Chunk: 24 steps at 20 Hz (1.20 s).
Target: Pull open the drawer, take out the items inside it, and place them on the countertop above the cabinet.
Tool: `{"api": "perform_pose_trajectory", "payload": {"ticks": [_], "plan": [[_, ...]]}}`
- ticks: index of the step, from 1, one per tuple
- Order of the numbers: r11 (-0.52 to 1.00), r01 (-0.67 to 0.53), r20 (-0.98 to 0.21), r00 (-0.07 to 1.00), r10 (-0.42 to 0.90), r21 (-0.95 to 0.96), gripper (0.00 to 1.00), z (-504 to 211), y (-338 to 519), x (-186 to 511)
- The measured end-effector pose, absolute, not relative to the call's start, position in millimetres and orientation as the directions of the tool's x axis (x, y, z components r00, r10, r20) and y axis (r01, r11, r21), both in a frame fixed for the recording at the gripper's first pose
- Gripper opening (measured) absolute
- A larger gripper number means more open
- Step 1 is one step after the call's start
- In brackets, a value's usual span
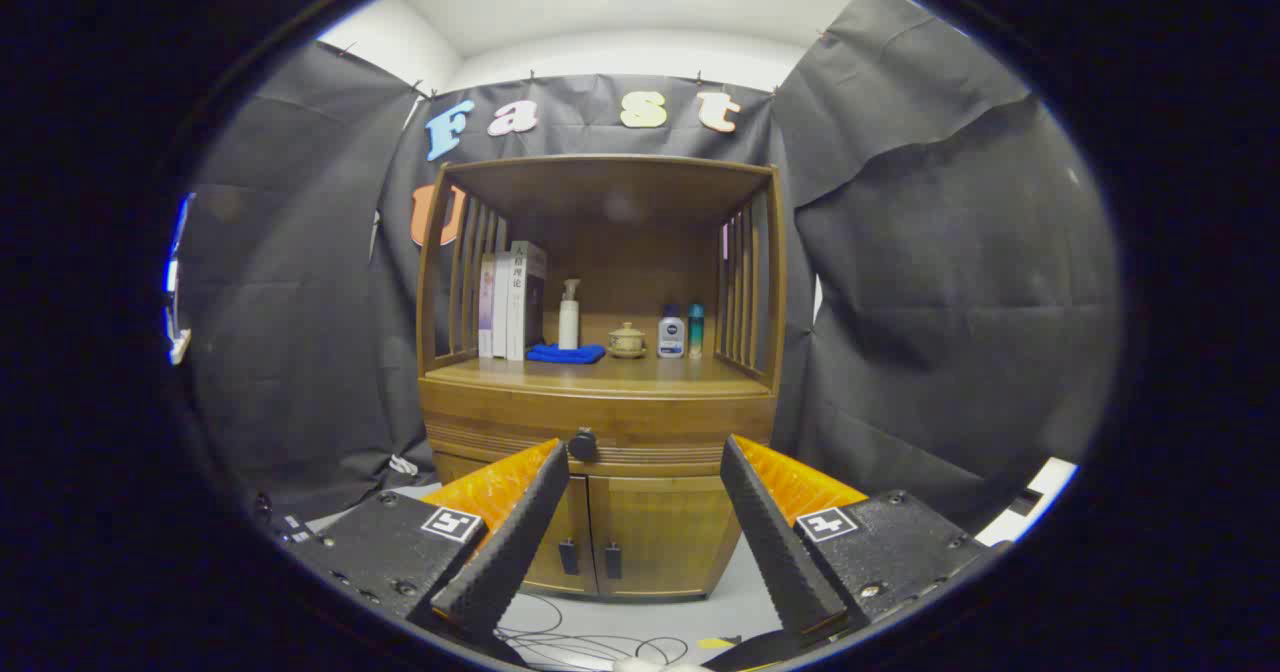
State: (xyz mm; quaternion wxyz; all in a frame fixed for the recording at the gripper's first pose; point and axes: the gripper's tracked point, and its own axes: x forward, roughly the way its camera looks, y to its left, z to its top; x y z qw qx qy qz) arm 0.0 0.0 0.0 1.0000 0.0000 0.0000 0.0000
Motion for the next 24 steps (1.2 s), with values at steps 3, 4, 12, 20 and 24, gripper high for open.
{"api": "perform_pose_trajectory", "payload": {"ticks": [3, 4, 12, 20, 24], "plan": [[1.0, 0.005, 0.0, 1.0, -0.005, -0.007, 1.0, -1.3, -2.6, 3.0], [1.0, 0.007, -0.008, 1.0, -0.007, -0.012, 1.0, -3.5, -4.3, 4.0], [1.0, -0.004, -0.013, 1.0, 0.004, -0.013, 1.0, -0.4, 1.8, 4.7], [1.0, -0.011, -0.016, 1.0, 0.011, -0.025, 1.0, -1.6, 7.9, 10.2], [0.999, -0.017, -0.023, 1.0, 0.016, -0.035, 1.0, -6.6, 14.3, 26.5]]}}
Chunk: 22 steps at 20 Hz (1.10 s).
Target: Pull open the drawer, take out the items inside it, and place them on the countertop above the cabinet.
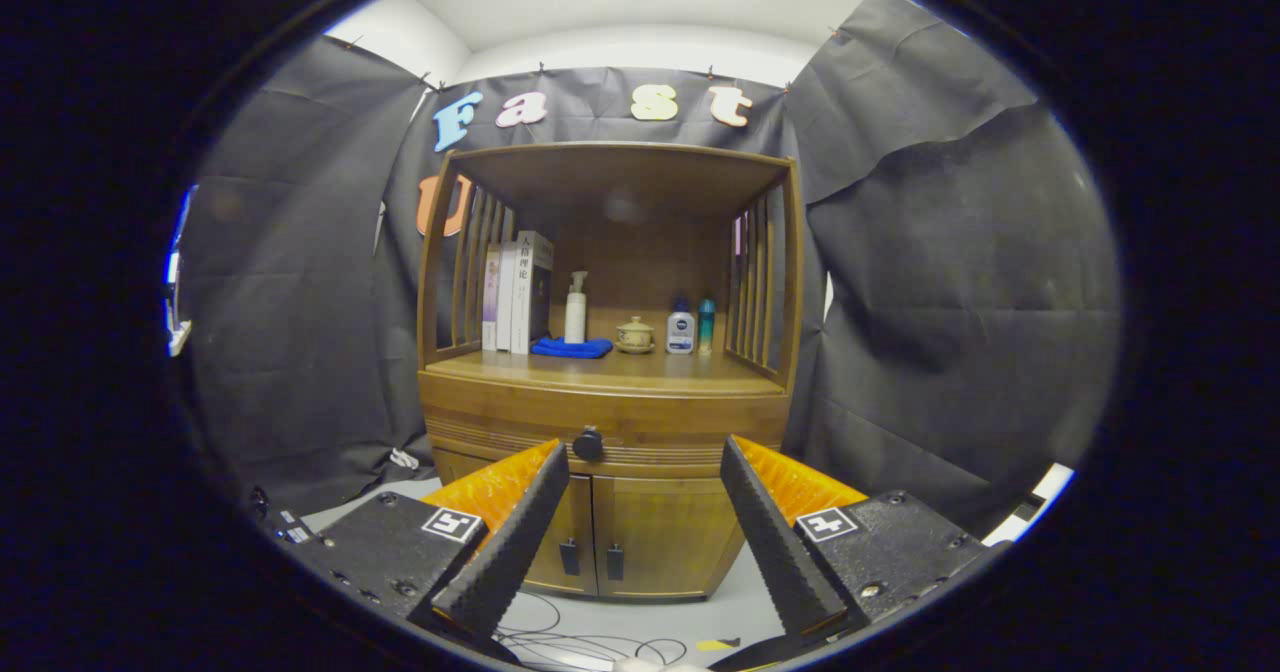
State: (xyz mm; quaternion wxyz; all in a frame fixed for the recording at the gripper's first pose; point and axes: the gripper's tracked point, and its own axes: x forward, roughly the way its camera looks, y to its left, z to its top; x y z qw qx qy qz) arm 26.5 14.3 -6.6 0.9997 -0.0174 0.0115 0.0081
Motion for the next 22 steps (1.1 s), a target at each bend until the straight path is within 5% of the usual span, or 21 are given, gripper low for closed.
{"api": "perform_pose_trajectory", "payload": {"ticks": [22], "plan": [[0.995, -0.079, -0.154, 0.986, 0.068, -0.064, 0.98, -104.7, 78.1, 234.4]]}}
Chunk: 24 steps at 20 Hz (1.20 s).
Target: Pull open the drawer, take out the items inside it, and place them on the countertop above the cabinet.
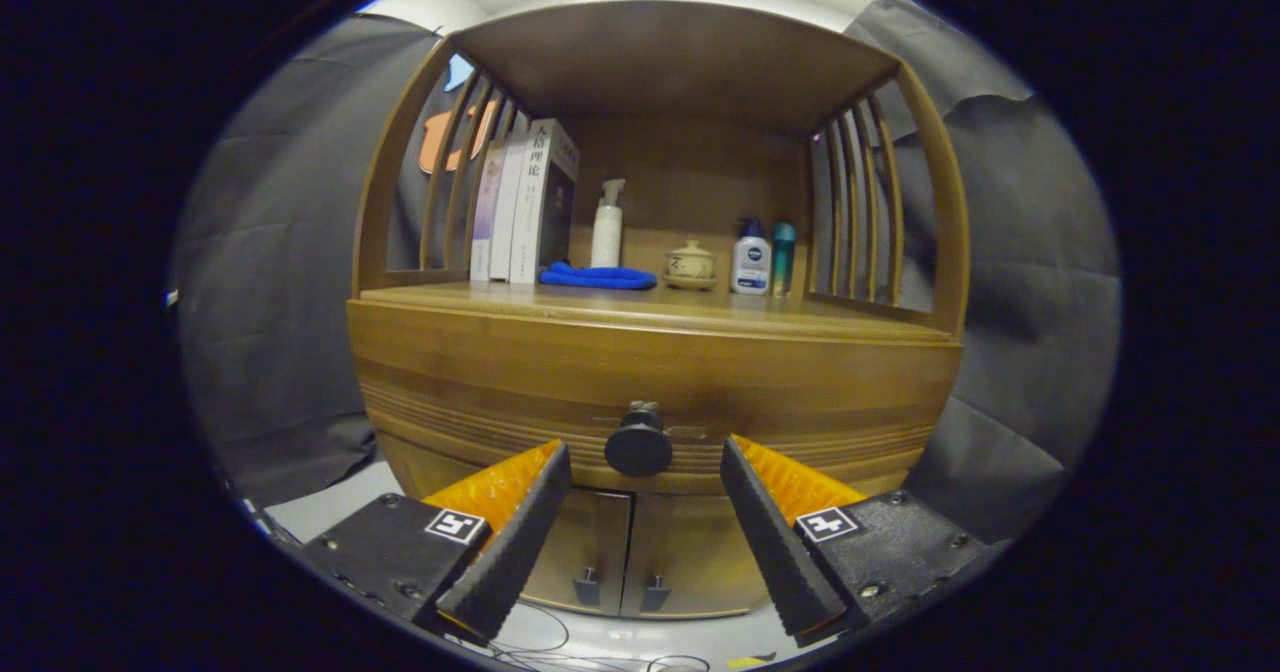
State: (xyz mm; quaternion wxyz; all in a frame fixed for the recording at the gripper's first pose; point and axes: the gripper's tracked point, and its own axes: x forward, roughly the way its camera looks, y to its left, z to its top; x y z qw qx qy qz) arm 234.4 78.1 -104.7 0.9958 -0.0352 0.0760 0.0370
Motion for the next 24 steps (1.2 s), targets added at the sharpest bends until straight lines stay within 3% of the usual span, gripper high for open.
{"api": "perform_pose_trajectory", "payload": {"ticks": [3, 5, 14, 24], "plan": [[0.993, -0.077, -0.162, 0.985, 0.063, -0.085, 0.95, -108.6, 86.7, 259.5], [0.995, -0.067, -0.177, 0.983, 0.053, -0.073, 0.88, -112.9, 88.6, 267.1], [0.999, -0.003, -0.199, 0.98, -0.007, -0.053, 0.45, -114.8, 79.7, 278.1], [0.998, -0.034, -0.228, 0.973, 0.023, -0.046, 0.38, -117.2, 79.5, 262.9]]}}
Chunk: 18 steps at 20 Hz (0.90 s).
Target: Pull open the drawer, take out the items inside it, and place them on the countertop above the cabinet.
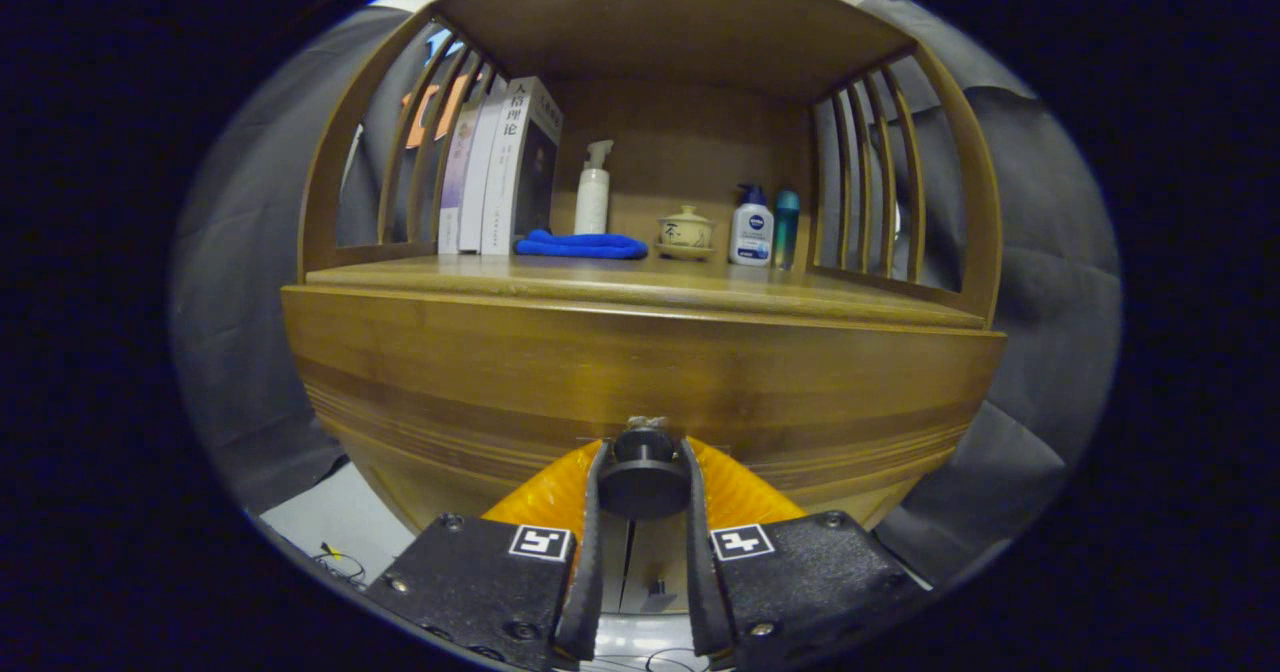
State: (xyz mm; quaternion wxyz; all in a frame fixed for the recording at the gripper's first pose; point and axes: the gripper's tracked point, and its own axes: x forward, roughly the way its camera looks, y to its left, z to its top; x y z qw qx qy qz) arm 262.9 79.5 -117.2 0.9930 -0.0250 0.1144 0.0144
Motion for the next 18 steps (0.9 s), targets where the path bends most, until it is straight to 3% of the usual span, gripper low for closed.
{"api": "perform_pose_trajectory", "payload": {"ticks": [18], "plan": [[0.997, -0.056, -0.245, 0.968, 0.042, -0.051, 0.38, -124.5, 67.2, 163.9]]}}
